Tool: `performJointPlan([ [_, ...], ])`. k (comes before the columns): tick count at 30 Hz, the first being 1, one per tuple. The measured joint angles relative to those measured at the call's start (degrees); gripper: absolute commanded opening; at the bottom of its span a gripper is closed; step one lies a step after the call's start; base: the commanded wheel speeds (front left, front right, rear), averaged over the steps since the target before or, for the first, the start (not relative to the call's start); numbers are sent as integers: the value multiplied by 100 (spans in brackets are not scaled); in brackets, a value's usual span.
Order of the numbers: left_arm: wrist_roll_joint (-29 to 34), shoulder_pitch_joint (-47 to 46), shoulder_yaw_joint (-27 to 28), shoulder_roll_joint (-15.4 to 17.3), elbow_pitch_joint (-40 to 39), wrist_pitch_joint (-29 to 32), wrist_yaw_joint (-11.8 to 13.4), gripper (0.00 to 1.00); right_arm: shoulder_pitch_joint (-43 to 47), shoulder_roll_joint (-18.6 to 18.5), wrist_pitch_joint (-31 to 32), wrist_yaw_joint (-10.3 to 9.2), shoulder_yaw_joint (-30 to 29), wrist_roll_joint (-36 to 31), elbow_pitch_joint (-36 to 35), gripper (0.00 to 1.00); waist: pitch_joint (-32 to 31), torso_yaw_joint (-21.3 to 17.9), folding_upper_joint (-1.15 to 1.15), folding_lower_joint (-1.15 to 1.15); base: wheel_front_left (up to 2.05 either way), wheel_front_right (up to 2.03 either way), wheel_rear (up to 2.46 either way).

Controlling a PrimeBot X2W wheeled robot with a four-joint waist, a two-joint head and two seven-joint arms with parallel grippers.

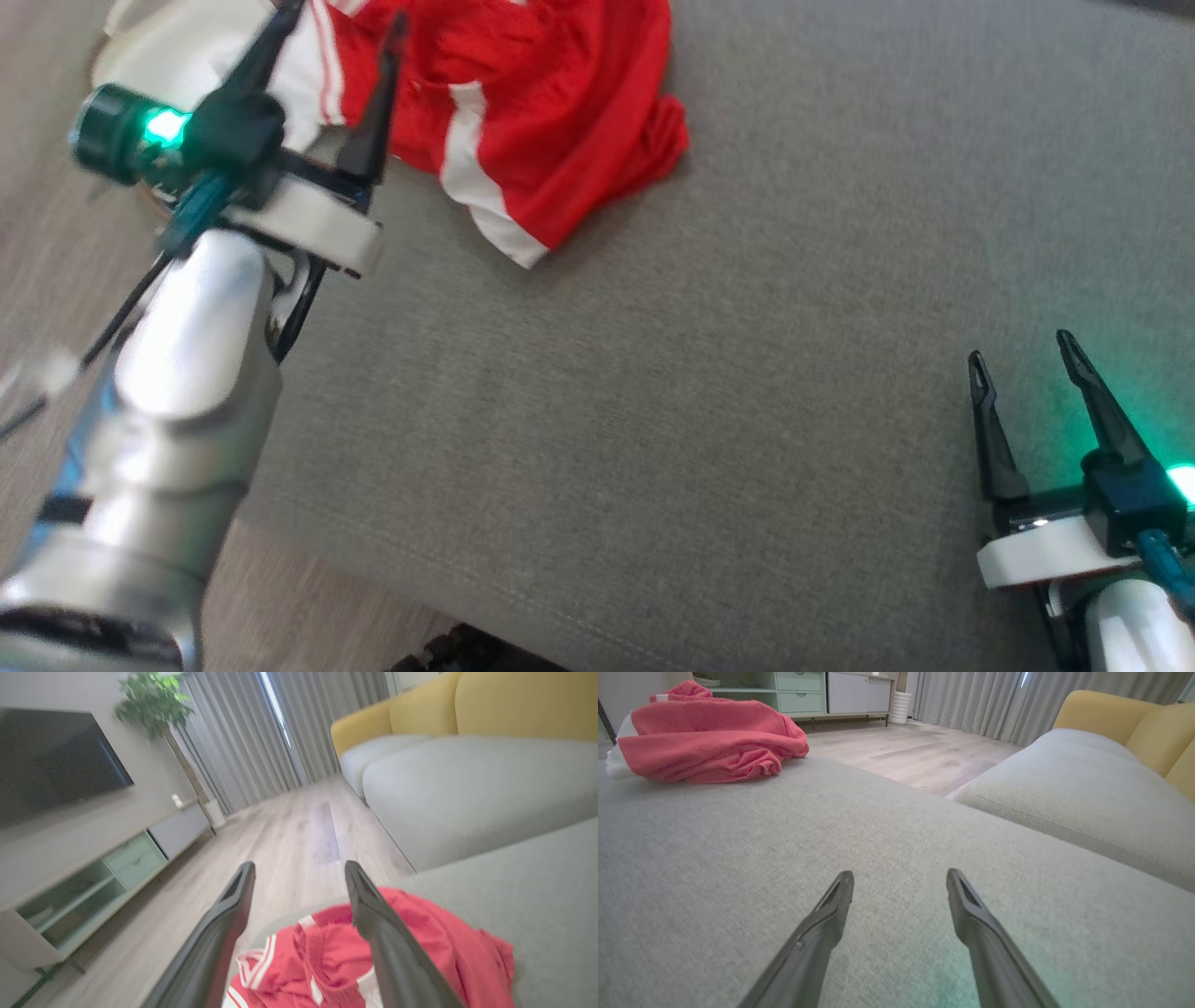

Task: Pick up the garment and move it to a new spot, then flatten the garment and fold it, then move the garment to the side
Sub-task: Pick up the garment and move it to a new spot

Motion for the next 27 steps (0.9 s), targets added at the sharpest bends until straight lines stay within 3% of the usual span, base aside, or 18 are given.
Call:
performJointPlan([
  [5, -813, -838, -1281, 144, 1194, 327, 0, 100, 7, -110, -7, 0, 43, 0, -252, 100, 447, -154, 0, -1, 0, 0, 0],
  [10, -1527, -1412, -2100, 268, 1908, 488, -1, 100, -31, -202, -60, 0, 57, 0, -526, 100, 766, -306, 0, -2, 0, 0, 0],
  [15, -2025, -1618, -2900, 420, 2418, 542, -1, 100, -163, -218, -77, 0, 59, 0, -677, 100, 977, -506, 0, -3, 0, 0, 0],
  [22, -2592, -1643, -3712, 601, 2503, 563, -1, 100, -251, -192, -78, 0, 56, 0, -725, 100, 1074, -650, 0, -3, 0, 0, 0],
  [23, -2676, -1648, -3812, 631, 2499, 563, -1, 79, -261, -183, -78, 0, 56, 0, -725, 100, 1077, -662, 0, -3, 0, 0, 0],
  [24, -2760, -1661, -3922, 657, 2491, 561, -1, 16, -270, -179, -78, 0, 56, 0, -725, 100, 1079, -673, 0, -3, 0, 0, 0],
  [25, -2866, -1676, -4033, 683, 2459, 564, 0, 0, -281, -175, -78, 0, 56, 0, -723, 100, 1082, -683, 0, -3, 0, 0, 0],
  [27, -3069, -1716, -4311, 749, 2359, 617, 0, 0, -308, -166, -78, 0, 54, 0, -706, 100, 1084, -699, 0, -3, 0, 0, 0],
])
